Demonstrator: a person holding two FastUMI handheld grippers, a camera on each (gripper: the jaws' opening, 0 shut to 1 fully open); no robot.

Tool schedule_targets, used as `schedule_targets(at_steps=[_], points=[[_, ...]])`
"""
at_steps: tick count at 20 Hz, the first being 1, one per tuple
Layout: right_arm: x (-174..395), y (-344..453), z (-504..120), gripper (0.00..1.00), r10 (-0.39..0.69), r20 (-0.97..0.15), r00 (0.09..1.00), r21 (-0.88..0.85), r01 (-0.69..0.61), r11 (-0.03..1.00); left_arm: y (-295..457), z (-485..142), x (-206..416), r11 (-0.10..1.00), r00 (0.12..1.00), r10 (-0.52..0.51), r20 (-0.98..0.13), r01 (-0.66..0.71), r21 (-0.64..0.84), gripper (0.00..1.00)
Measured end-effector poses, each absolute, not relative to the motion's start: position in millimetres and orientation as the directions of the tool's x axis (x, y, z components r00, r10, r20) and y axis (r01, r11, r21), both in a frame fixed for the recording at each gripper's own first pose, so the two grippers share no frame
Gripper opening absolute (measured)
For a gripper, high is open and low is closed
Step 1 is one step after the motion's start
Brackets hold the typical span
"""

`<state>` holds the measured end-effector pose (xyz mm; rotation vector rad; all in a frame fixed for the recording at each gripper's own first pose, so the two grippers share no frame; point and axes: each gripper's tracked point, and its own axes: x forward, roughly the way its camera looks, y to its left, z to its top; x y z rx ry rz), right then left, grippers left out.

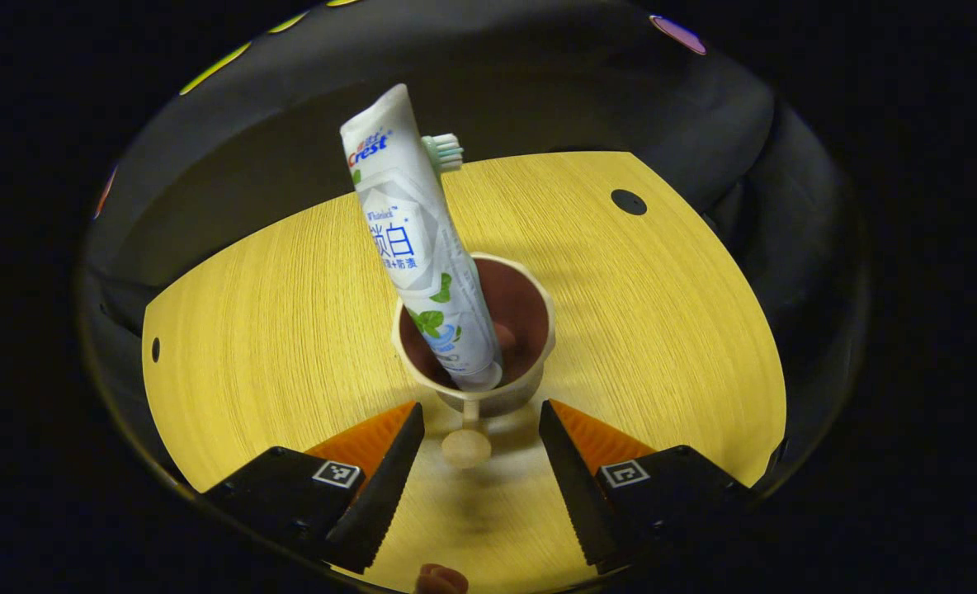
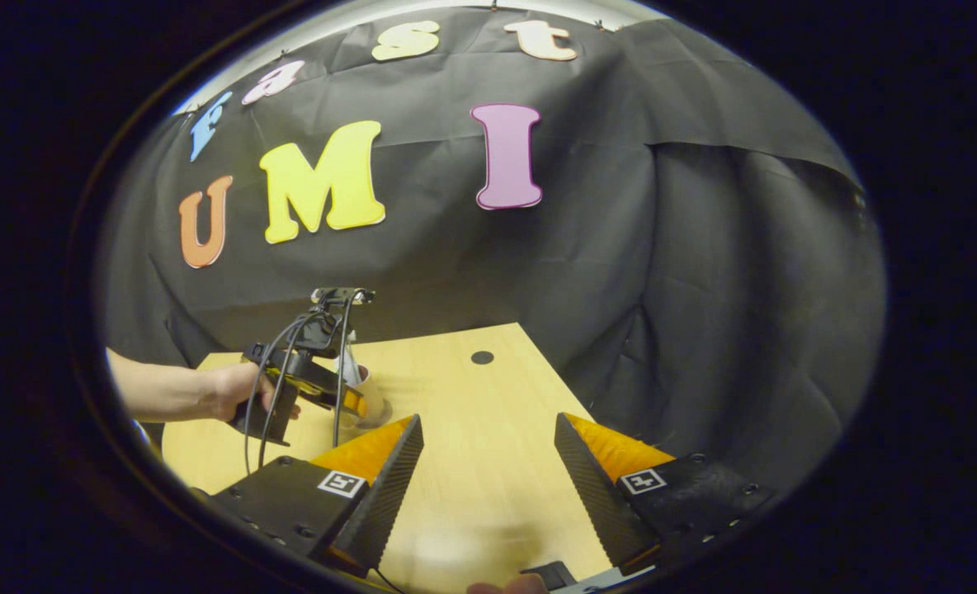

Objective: Put the toothbrush and toothpaste on the desktop into the cup, then pick up the cup and place it on the coaster on the desktop.

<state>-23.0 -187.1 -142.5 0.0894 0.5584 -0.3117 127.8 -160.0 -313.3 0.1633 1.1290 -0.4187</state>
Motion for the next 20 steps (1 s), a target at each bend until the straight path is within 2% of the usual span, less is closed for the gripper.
schedule_targets(at_steps=[1,2,3,4,8,12,15,16,17,18,20], points=[[-22.3,-186.3,-143.8,0.96,-0.264,-0.535,0.803,-0.003,0.311,0.951,-155.2,-305.4,125.3,0.914,0.371,-0.247,-0.895,0.396,-0.089,0.90],[-21.8,-185.0,-145.5,0.96,-0.263,-0.537,0.802,-0.005,0.308,0.951,-148.5,-297.2,123.1,0.916,0.383,-0.250,-0.889,0.390,-0.090,0.97],[-19.6,-183.5,-143.9,0.96,-0.262,-0.532,0.805,-0.003,0.308,0.951,-142.3,-288.4,122.0,0.919,0.401,-0.248,-0.882,0.385,-0.083,0.97],[-16.1,-181.1,-139.4,0.96,-0.260,-0.523,0.812,0.004,0.308,0.952,-136.7,-279.3,124.1,0.921,0.426,-0.249,-0.870,0.382,-0.076,0.90],[-6.1,-160.5,-126.9,0.96,-0.220,-0.481,0.849,0.008,0.255,0.967,-113.3,-217.6,113.4,0.929,0.531,-0.275,-0.802,0.362,-0.078,0.90],[15.2,-131.7,-114.0,0.95,-0.148,-0.446,0.883,0.023,0.177,0.984,-80.7,-135.3,96.8,0.944,0.685,-0.279,-0.673,0.325,-0.061,0.90],[34.5,-103.4,-95.9,0.96,-0.073,-0.399,0.914,0.038,0.096,0.995,-48.9,-60.7,82.4,0.961,0.815,-0.252,-0.522,0.273,-0.038,0.90],[39.7,-94.7,-89.9,0.96,-0.049,-0.382,0.923,0.041,0.070,0.997,-37.3,-39.1,76.3,0.968,0.846,-0.236,-0.479,0.249,-0.039,0.93],[44.2,-85.2,-83.7,0.95,-0.027,-0.365,0.930,0.047,0.047,0.998,-27.2,-20.6,70.9,0.973,0.869,-0.224,-0.442,0.227,-0.047,1.00],[48.1,-76.9,-79.7,0.95,-0.007,-0.353,0.935,0.054,0.028,0.998,-32.4,-20.6,46.2,0.979,0.890,-0.201,-0.409,0.197,-0.052,1.00],[53.2,-60.0,-70.1,0.95,0.029,-0.332,0.943,0.071,-0.006,0.997,1.1,16.5,35.9,0.989,0.922,-0.150,-0.356,0.135,-0.068,1.00]])
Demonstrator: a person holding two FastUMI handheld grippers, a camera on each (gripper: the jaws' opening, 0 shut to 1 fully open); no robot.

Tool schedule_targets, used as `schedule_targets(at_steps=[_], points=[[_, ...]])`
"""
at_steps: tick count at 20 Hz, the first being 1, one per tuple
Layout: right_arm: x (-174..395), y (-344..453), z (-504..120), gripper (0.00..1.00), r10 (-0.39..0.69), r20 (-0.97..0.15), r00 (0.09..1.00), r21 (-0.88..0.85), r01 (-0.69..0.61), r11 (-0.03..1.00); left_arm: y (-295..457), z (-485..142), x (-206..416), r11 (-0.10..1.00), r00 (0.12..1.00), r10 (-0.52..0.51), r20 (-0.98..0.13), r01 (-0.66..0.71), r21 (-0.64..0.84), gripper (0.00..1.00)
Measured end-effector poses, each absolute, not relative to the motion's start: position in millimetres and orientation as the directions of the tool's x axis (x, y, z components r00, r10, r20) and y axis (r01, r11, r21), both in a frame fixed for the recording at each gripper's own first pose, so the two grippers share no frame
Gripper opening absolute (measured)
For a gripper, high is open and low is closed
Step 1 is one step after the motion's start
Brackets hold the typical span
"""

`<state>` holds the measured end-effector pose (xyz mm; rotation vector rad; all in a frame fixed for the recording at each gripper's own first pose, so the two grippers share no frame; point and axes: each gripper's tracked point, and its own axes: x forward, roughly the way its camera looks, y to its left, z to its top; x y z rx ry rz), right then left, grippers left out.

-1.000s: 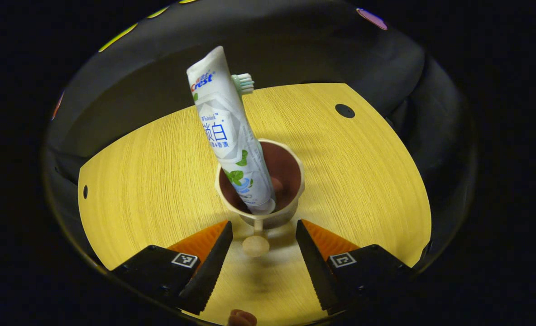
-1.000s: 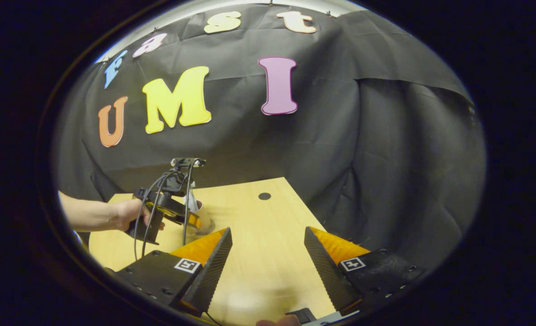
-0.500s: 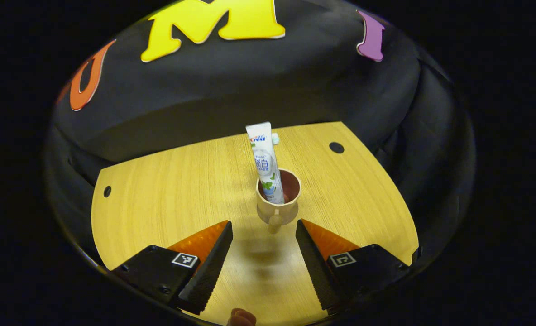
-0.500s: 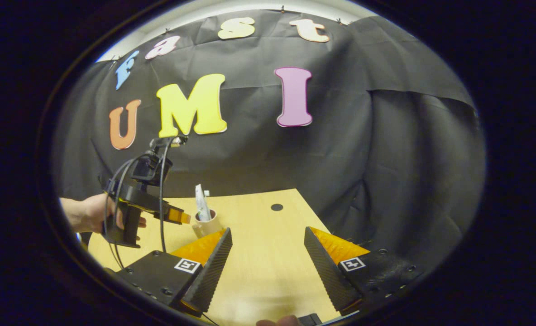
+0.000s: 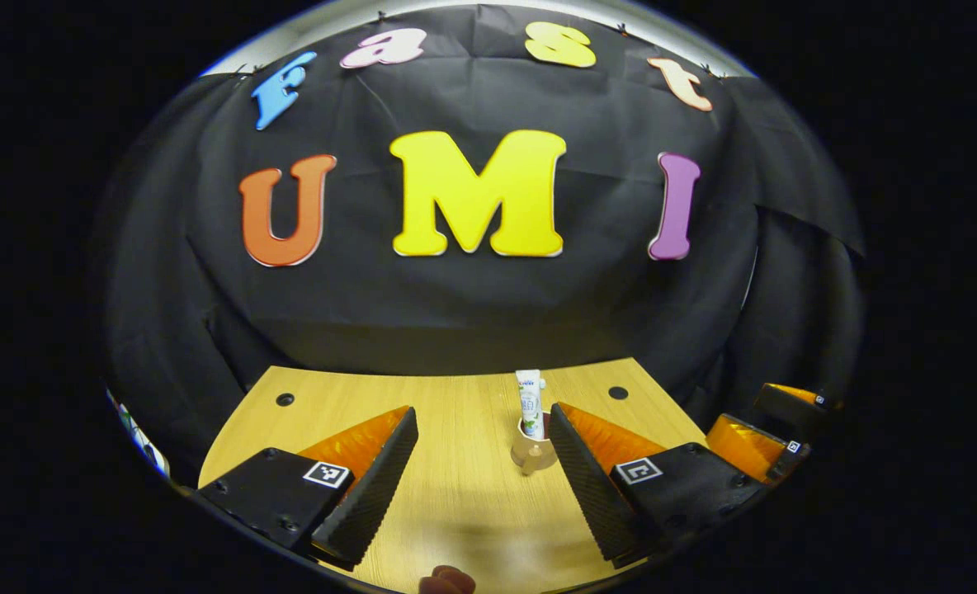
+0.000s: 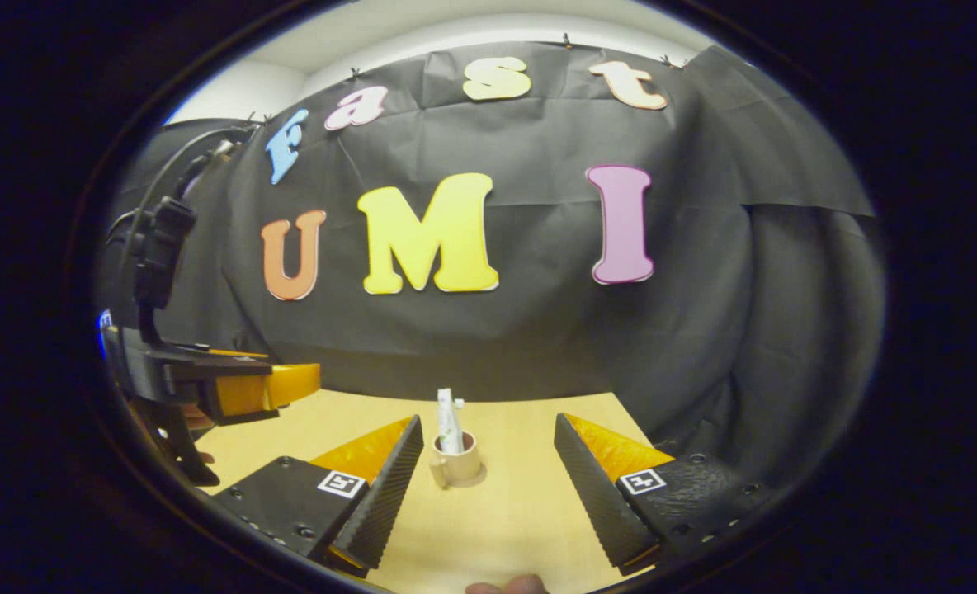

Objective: Put the toothbrush and toothpaste on the desktop into the cup, then pick up the cup and place it on the coaster on the desktop.

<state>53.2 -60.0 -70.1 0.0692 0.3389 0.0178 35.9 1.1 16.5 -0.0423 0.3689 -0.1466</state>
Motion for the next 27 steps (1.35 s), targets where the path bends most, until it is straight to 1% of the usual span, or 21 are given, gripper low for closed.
schedule_targets(at_steps=[3,4,5,6,8,9,10,12,18,23,27], points=[[55.5,-40.1,-56.3,0.96,0.066,-0.293,0.954,0.079,-0.045,0.996,31.2,35.3,20.5,0.996,0.956,-0.085,-0.280,0.072,-0.055,1.00],[55.2,-35.1,-54.9,0.93,0.074,-0.284,0.956,0.078,-0.054,0.995,38.4,41.8,14.6,0.996,0.963,-0.074,-0.259,0.061,-0.058,1.00],[54.5,-29.5,-53.0,0.93,0.083,-0.276,0.958,0.079,-0.063,0.995,42.6,46.2,8.1,0.997,0.968,-0.065,-0.243,0.051,-0.062,1.00],[53.9,-25.6,-51.9,0.95,0.088,-0.269,0.959,0.075,-0.071,0.995,48.7,49.3,-0.4,0.997,0.971,-0.053,-0.232,0.039,-0.067,1.00],[52.8,-21.0,-47.7,0.92,0.093,-0.252,0.963,0.065,-0.079,0.995,59.9,51.7,-11.7,0.996,0.975,-0.030,-0.220,0.012,-0.084,1.00],[52.9,-19.0,-44.6,0.95,0.094,-0.241,0.966,0.064,-0.081,0.995,63.3,50.5,-15.7,0.996,0.976,-0.020,-0.216,0.000,-0.090,1.00],[54.0,-15.9,-43.5,0.93,0.095,-0.232,0.968,0.064,-0.082,0.995,65.7,50.3,-17.6,0.995,0.978,-0.015,-0.209,-0.005,-0.097,1.00],[54.1,-10.5,-43.6,0.92,0.103,-0.227,0.968,0.064,-0.091,0.994,70.5,51.1,-19.8,0.995,0.979,-0.004,-0.204,-0.017,-0.100,1.00],[52.5,-0.4,-41.9,0.93,0.117,-0.222,0.968,0.053,-0.108,0.993,74.7,51.8,-22.5,0.993,0.979,-0.003,-0.203,-0.021,-0.115,1.00],[51.9,-5.0,-37.2,0.92,0.096,-0.207,0.974,0.048,-0.088,0.995,75.7,55.8,-21.5,0.994,0.983,-0.011,-0.181,-0.009,-0.113,0.99],[50.2,-3.9,-37.3,0.93,0.089,-0.208,0.974,0.045,-0.082,0.996,73.9,49.3,-18.3,0.991,0.980,-0.023,-0.198,-0.003,-0.133,1.00]])
